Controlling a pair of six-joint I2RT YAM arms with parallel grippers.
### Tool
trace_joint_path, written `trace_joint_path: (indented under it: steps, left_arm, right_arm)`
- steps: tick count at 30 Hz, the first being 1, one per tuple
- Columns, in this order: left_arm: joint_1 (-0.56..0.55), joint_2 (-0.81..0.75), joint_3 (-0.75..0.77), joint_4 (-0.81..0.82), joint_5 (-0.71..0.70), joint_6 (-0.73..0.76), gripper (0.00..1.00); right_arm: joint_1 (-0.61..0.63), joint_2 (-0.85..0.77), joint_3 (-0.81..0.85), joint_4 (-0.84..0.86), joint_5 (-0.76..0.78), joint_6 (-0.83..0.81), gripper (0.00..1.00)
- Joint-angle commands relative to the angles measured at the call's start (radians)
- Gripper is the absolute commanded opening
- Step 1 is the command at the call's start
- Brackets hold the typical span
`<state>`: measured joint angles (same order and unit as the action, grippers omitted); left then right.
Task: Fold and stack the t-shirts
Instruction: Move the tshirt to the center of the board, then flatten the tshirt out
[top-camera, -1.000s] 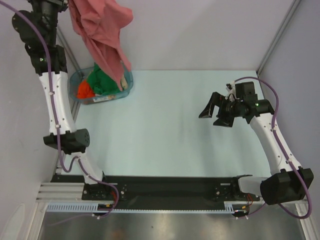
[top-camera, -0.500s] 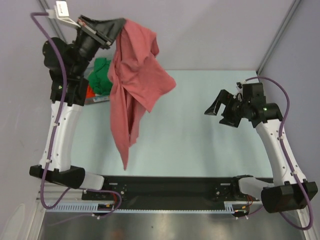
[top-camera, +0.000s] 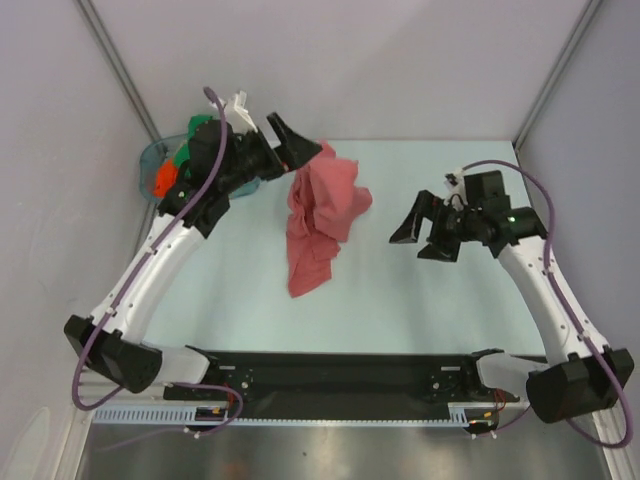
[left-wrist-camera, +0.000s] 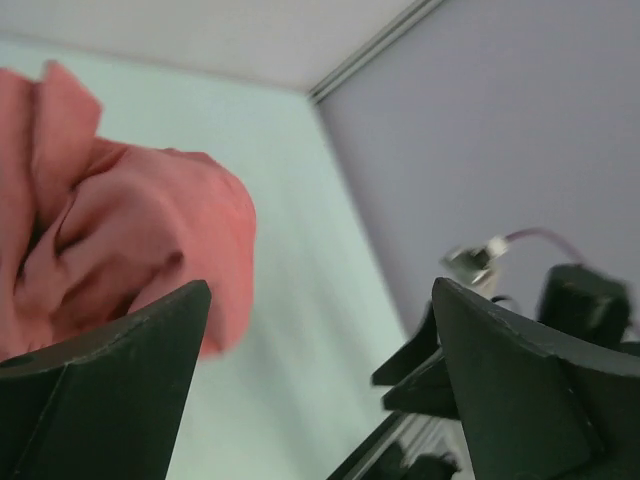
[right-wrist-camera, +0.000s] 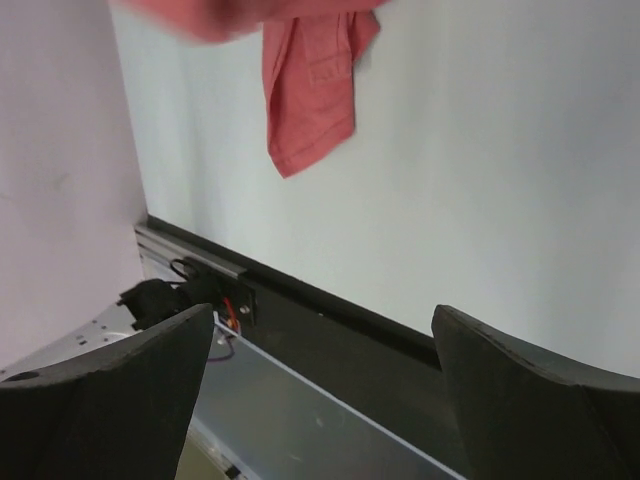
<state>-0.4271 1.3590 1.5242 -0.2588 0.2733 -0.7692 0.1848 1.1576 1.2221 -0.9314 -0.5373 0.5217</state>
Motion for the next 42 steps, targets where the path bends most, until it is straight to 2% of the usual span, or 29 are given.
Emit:
trace_joint_path:
  steps: [1,3,5,8,9,10,12,13,15,16,18,23,25,27,28,30,31,32,33,35,36,39,42]
  left_arm:
    - [-0.002,-0.103,-0.074,-0.267,-0.169,0.217,1.00]
    - [-0.002,-0.138,-0.126,-0.364,-0.225,0.266,1.00]
    - [-0.002,-0.162,-0.229,-0.384,-0.244,0.277,1.00]
    - [-0.002,-0.187,-0.372,-0.361,-0.254,0.269,0.92]
    - [-0.002,-0.167,-0.404,-0.321,-0.231,0.278,0.88]
    - [-0.002,-0.149,-0.459,-0.295,-0.182,0.292,0.77]
    - [-0.001,-0.082,-0.498,-0.266,-0.160,0.318,0.62]
    - [0.001,0.007,-0.509,-0.252,-0.137,0.317,0.56]
    - [0.002,0.087,-0.497,-0.235,-0.122,0.335,0.55]
    - [0.001,0.154,-0.489,-0.209,-0.131,0.338,0.67]
    - [0.001,0.211,-0.484,-0.177,-0.163,0.329,0.75]
    - [-0.002,0.345,-0.513,-0.079,-0.195,0.337,0.74]
    - [-0.004,0.371,-0.518,-0.062,-0.177,0.358,0.68]
    - [-0.009,0.384,-0.530,-0.036,-0.163,0.358,0.59]
    - [-0.010,0.384,-0.548,-0.025,-0.149,0.351,0.49]
    - [-0.010,0.382,-0.567,0.006,-0.140,0.321,0.35]
    - [-0.012,0.379,-0.581,0.015,-0.160,0.315,0.32]
    - [-0.012,0.374,-0.582,0.016,-0.178,0.312,0.27]
    - [-0.012,0.371,-0.581,0.012,-0.193,0.312,0.19]
    - [-0.012,0.361,-0.555,-0.014,-0.244,0.326,0.11]
    - [-0.012,0.356,-0.538,-0.031,-0.262,0.338,0.00]
    - [-0.012,0.281,-0.461,-0.143,-0.358,0.373,0.00]
    - [-0.012,0.126,-0.395,-0.272,-0.433,0.398,0.00]
  right_arm:
    - [0.120,0.065,0.042,0.084,0.086,-0.025,1.00]
    - [0.157,0.103,0.015,0.153,0.108,-0.006,1.00]
    - [0.192,0.145,0.007,0.241,0.128,0.006,0.99]
    - [0.231,0.270,0.037,0.301,0.187,-0.005,0.94]
    - [0.238,0.350,0.045,0.321,0.189,-0.008,0.93]
    - [0.245,0.390,0.072,0.359,0.198,-0.011,0.89]
    - [0.248,0.485,0.109,0.378,0.200,0.011,0.83]
    - [0.243,0.572,0.129,0.406,0.192,0.021,0.80]
    - [0.231,0.666,0.200,0.428,0.177,0.064,0.71]
    - [0.231,0.744,0.226,0.445,0.171,0.072,0.67]
    - [0.248,0.798,0.299,0.445,0.219,0.081,0.68]
    - [0.268,0.890,0.324,0.513,0.335,0.087,0.69]
    - [0.271,0.898,0.321,0.513,0.387,0.087,0.67]
    - [0.271,0.896,0.309,0.516,0.396,0.080,0.56]
    - [0.272,0.889,0.291,0.531,0.408,0.064,0.54]
    - [0.277,0.851,0.265,0.564,0.439,0.051,0.38]
    - [0.278,0.837,0.237,0.575,0.480,0.032,0.30]
    - [0.277,0.824,0.231,0.571,0.512,0.028,0.10]
    - [0.278,0.794,0.226,0.551,0.536,0.023,0.03]
    - [0.277,0.754,0.199,0.548,0.623,-0.009,0.00]
    - [0.275,0.728,0.183,0.548,0.652,-0.021,0.00]
    - [0.268,0.599,0.145,0.510,0.727,-0.080,0.00]
    - [0.262,0.411,0.111,0.433,0.802,-0.120,0.00]
